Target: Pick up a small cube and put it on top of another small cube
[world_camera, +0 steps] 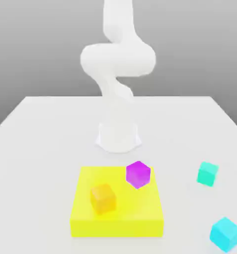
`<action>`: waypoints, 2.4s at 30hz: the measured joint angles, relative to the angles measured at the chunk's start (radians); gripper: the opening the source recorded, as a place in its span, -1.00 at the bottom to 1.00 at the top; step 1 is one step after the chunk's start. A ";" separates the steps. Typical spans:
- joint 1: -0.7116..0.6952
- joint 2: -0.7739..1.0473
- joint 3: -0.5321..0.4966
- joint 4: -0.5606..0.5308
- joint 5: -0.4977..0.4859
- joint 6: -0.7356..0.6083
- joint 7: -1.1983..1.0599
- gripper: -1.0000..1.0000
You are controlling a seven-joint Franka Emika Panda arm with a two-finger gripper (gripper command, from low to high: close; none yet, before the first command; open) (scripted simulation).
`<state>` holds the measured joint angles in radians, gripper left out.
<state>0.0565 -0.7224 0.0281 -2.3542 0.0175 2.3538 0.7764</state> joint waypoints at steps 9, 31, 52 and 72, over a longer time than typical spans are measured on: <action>0.223 0.331 0.153 -0.217 0.062 0.224 -0.092 0.00; 0.460 0.917 0.354 -0.436 0.016 0.488 -0.117 0.00; 0.685 1.030 0.082 -0.424 -0.194 0.676 0.038 0.00; 0.549 1.029 0.226 -0.422 -0.096 0.566 -0.034 -1.00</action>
<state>0.6051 0.3070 0.2540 -2.7760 -0.0786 2.9196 0.7423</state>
